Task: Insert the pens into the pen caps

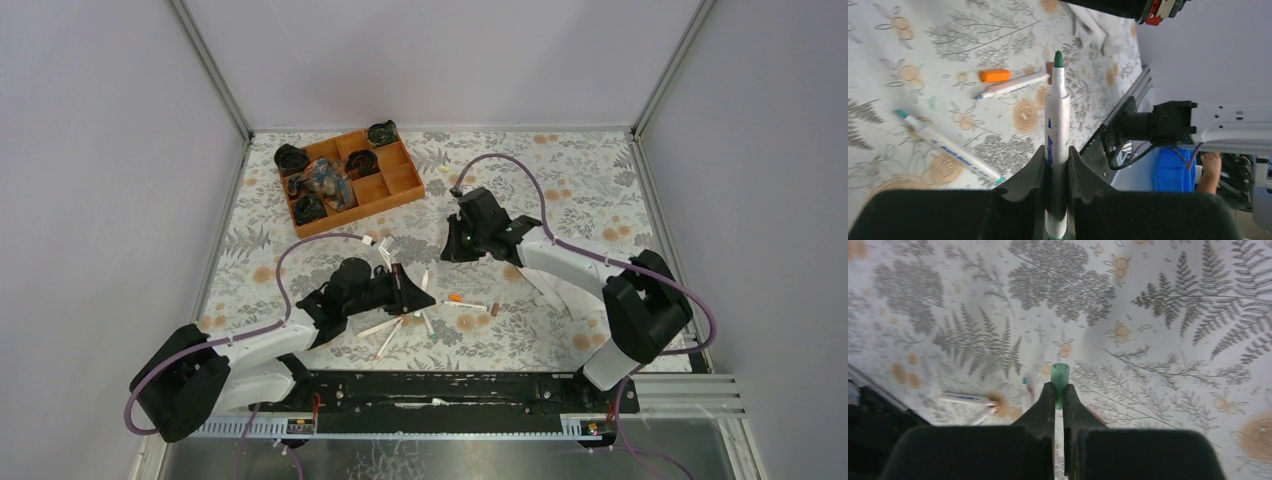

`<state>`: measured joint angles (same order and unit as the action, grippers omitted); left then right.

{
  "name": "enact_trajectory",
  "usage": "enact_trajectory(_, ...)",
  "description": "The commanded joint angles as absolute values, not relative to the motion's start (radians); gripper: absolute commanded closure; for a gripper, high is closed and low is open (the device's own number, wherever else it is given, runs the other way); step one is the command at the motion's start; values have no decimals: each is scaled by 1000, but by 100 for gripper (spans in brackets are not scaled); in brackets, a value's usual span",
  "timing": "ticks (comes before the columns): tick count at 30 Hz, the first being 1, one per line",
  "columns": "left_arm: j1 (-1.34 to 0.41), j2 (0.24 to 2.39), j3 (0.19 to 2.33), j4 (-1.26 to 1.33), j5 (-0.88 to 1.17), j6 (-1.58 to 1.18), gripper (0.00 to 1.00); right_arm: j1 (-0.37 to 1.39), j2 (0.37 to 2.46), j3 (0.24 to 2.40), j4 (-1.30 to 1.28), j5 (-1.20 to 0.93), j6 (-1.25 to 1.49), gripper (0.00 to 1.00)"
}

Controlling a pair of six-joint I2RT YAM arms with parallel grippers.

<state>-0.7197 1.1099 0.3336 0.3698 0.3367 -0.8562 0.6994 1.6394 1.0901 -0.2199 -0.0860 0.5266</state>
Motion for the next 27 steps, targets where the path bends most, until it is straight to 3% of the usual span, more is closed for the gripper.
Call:
enact_trajectory(1, -754, 1139, 328, 563, 326, -909, 100, 709, 1553, 1018, -43, -194, 687, 100)
enact_trajectory(8, -761, 1159, 336, 546, 316, -919, 100, 709, 1477, 936, 105, -253, 800, 100)
enact_trajectory(27, -761, 1172, 360, 510, 284, -925, 100, 709, 1450, 913, 162, -305, 835, 100)
